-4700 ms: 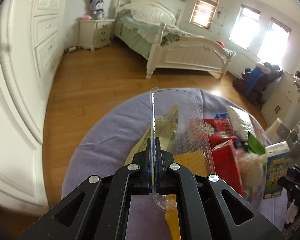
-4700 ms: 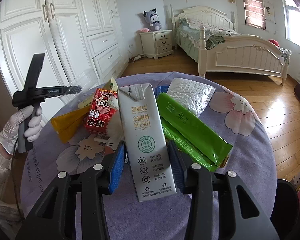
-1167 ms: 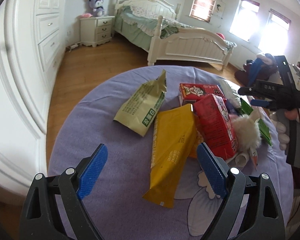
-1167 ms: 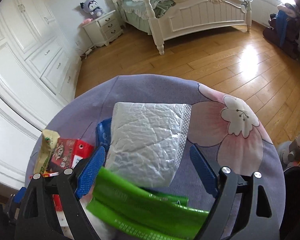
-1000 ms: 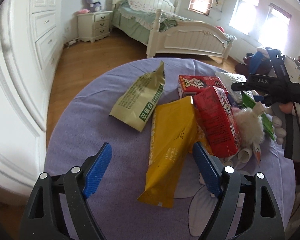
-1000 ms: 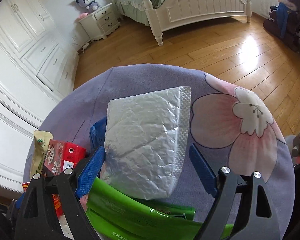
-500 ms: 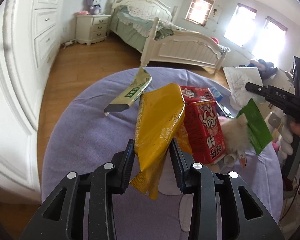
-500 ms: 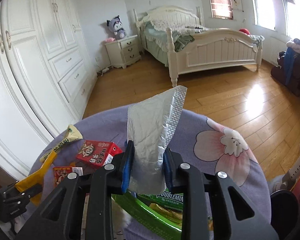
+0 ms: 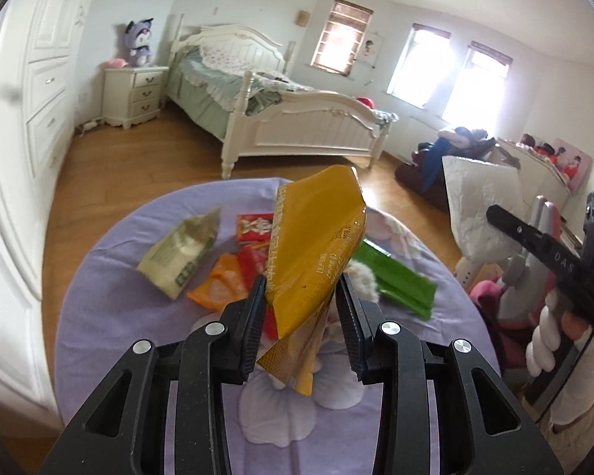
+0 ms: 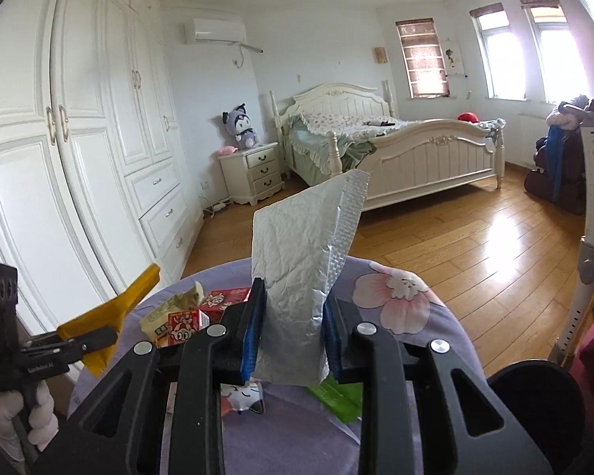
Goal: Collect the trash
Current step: 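Carry foil packet and yellow bag over the black bin and release both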
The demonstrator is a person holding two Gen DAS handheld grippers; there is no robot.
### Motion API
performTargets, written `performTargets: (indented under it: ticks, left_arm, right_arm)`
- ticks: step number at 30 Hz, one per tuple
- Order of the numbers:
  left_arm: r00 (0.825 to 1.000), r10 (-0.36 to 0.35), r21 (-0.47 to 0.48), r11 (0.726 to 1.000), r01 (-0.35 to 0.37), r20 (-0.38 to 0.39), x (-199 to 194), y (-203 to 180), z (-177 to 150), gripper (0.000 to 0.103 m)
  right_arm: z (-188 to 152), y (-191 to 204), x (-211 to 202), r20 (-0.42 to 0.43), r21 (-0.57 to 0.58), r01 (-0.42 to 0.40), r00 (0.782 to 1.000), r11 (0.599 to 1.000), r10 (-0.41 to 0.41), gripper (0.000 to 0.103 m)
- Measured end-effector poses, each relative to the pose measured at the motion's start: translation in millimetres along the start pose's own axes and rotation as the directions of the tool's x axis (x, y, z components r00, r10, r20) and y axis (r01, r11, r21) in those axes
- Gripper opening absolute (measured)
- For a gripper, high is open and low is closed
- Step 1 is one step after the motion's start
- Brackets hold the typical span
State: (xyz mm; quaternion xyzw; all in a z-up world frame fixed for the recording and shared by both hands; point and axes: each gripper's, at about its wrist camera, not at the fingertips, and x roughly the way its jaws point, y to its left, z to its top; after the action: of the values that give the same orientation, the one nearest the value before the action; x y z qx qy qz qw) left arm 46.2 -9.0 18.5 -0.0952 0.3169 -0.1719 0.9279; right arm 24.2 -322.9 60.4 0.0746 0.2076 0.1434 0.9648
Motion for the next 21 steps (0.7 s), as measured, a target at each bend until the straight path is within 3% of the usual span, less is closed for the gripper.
performTargets:
  ticks: [9, 15, 21]
  left_arm:
    - [0.988, -0.14, 0.147, 0.978, 0.147, -0.056, 32.8, -104.3, 1.3, 0.037]
    - [0.97, -0.208, 0.241, 0.942, 0.233, -0.125, 64.4, -166.5, -11.0, 0.037]
    - [0.942, -0.254, 0.27, 0.912, 0.309, -0.221, 106.1, -211.7, -26.8, 0.037]
  right_arm:
    - [-38.8, -48.7, -61.4, 0.076, 0.009, 0.2, 0.977, 0.98, -0.2, 0.027]
    - [-69.3, -87.8, -78.1, 0.05, 0.054, 0.305, 0.95, 0.951, -0.308, 0.027]
    - [-104.0, -119.0, -85.3, 0.019, 0.06, 0.404, 0.914, 0.913, -0.405, 0.027]
